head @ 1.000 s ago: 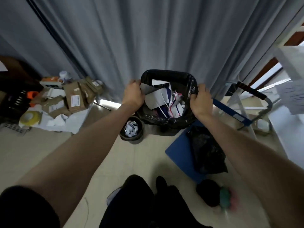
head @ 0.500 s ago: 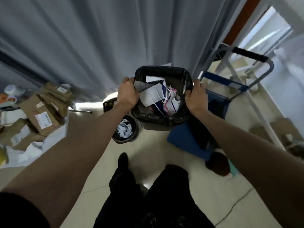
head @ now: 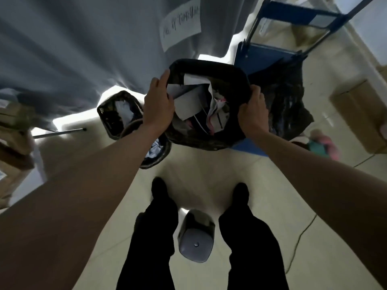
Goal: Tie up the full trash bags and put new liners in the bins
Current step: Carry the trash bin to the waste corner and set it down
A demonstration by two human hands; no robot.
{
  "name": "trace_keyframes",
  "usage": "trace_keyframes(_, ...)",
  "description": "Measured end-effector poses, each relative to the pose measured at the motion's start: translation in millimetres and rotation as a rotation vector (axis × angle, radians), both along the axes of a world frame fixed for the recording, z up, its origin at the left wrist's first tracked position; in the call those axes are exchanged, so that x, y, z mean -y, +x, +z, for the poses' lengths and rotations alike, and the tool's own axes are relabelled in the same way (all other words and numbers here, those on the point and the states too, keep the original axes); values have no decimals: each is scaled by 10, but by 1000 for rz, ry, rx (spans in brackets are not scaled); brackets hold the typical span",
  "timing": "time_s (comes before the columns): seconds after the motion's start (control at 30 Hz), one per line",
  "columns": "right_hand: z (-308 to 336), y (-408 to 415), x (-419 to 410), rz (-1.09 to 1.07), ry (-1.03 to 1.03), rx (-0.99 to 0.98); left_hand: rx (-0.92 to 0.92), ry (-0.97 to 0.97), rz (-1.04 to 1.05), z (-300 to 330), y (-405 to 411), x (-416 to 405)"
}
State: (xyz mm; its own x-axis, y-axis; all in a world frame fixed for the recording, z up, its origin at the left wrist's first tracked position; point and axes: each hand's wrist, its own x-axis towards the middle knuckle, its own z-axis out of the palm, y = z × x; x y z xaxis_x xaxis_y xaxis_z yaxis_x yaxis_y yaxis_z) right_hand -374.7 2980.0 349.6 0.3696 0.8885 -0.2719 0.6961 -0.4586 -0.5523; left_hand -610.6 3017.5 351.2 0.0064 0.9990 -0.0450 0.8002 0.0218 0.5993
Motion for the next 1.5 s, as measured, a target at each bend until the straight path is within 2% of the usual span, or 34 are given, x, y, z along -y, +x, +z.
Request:
trace_keyframes(0.17, -1145, 112, -46, 52, 58, 72, -10, -1, -13, -1106, 84, -1)
trace_keyframes(0.43, -2959, 127, -107, 146, 110, 35, -134, -29, -10, -2826, 75, -115)
trace_keyframes(0.7, -3996, 84, -190, 219, 168, 15, -247, -20, 1, -3929, -5, -171)
trace_keyframes(0.87, -4289, 102, -67, 211, 192, 20, -292, -12, -15, -4221, 44, -70)
trace_keyframes(1.03, -4309, 68, 98, 199, 220, 39, -333, -32, -44, -4336, 41, 84)
trace_keyframes(1.17, -4258, 83, 185, 216, 150, 59, -351, -99, -62, -4288, 50, 135)
trace_keyframes(1.3, -4207, 91, 341, 268, 72, 178, -373, -131, -90, -4200, 49, 256)
trace_keyframes(1.43, -4129, 106, 467, 320, 191, 298, -403, -46, -112, -4062, 10, 348)
trace_keyframes(1.5, -4103, 119, 517, 331, 185, 259, -404, -3, -149, -3986, -12, 377)
